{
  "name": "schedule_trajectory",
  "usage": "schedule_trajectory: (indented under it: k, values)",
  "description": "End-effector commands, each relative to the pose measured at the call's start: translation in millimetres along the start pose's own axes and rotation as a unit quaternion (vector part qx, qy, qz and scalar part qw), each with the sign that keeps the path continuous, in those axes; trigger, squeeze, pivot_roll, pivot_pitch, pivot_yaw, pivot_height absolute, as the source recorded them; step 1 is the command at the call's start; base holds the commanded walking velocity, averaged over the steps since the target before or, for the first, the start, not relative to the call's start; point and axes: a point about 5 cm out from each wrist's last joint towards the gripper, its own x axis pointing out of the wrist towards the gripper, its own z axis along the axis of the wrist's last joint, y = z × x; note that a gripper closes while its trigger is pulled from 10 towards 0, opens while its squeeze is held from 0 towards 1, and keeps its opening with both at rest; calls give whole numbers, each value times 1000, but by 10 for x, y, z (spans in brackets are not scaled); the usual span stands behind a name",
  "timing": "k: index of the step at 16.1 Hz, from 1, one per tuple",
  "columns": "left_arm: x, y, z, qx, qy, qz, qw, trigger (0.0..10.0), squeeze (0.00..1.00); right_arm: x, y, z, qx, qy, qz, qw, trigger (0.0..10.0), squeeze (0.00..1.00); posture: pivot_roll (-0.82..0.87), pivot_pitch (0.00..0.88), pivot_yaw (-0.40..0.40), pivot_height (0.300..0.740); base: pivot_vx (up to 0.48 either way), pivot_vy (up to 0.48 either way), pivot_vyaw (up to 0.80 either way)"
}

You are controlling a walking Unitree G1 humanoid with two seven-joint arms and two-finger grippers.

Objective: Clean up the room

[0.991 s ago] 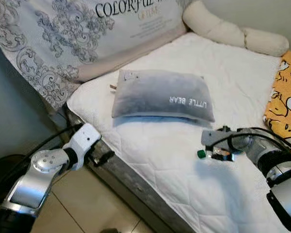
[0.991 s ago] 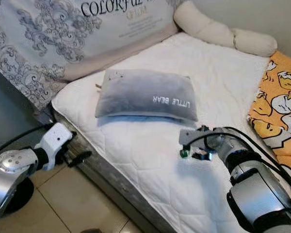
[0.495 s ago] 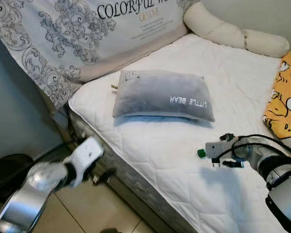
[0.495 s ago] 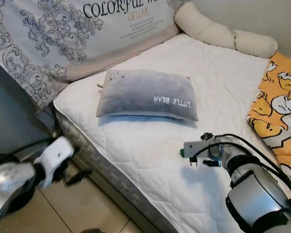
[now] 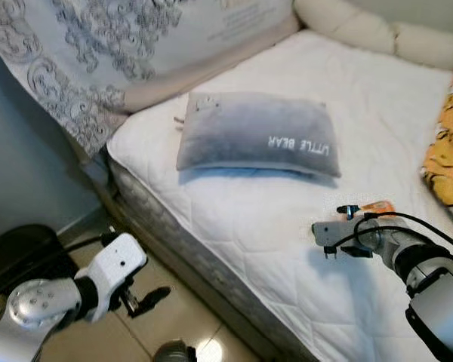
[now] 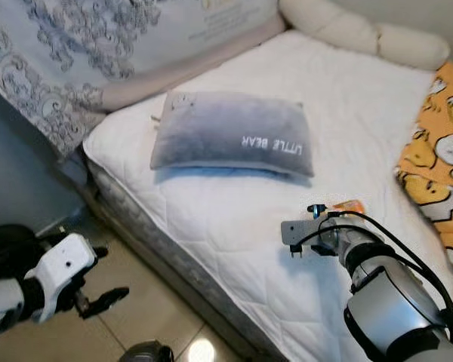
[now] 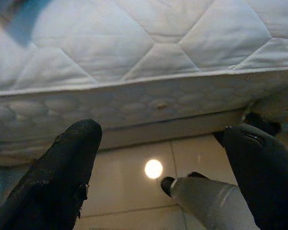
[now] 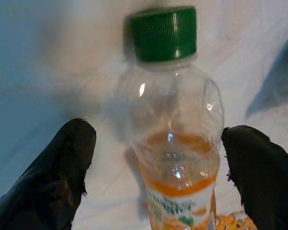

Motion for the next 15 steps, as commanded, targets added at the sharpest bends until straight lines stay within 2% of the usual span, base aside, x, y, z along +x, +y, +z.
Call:
schedule_trajectory:
  k: [1, 5, 6, 7, 8, 13, 15]
  values:
    - [-55, -14, 35, -1, 0, 4, 1000, 10000, 0, 6, 53, -32, -8, 6, 5, 1000, 10000, 0, 298, 201, -15, 740, 0, 0, 0]
    - [-86, -139, 11, -10, 6, -1, 1000, 10000, 0, -4, -4, -59, -40, 20, -24, 999, 10000, 0, 294, 221, -27, 740, 0, 0, 0]
    - [-87, -150, 7, -11, 6, 0, 1000, 10000, 0, -7, -21, -59, -42, 21, -28, 998, 7843, 0, 293, 219, -33, 740, 0, 0, 0]
    - [-92, -170, 13, -16, 6, 3, 1000, 10000, 0, -10, -55, -33, -53, 17, -34, 998, 353, 0, 295, 214, -38, 740, 0, 0, 0]
    - [-95, -172, 16, -17, 7, 4, 1000, 10000, 0, -9, -59, -16, -57, 14, -32, 998, 0, 0, 297, 208, -42, 740, 0, 0, 0]
    - [-103, -193, 36, -20, 6, 9, 1000, 10000, 0, -2, -83, 47, -63, 8, -33, 997, 0, 0, 307, 188, -49, 740, 0, 0, 0]
    - [-75, -141, 44, -20, 4, 12, 1000, 10000, 0, -7, -119, 68, -55, 4, -39, 998, 0, 0, 302, 162, -46, 740, 0, 0, 0]
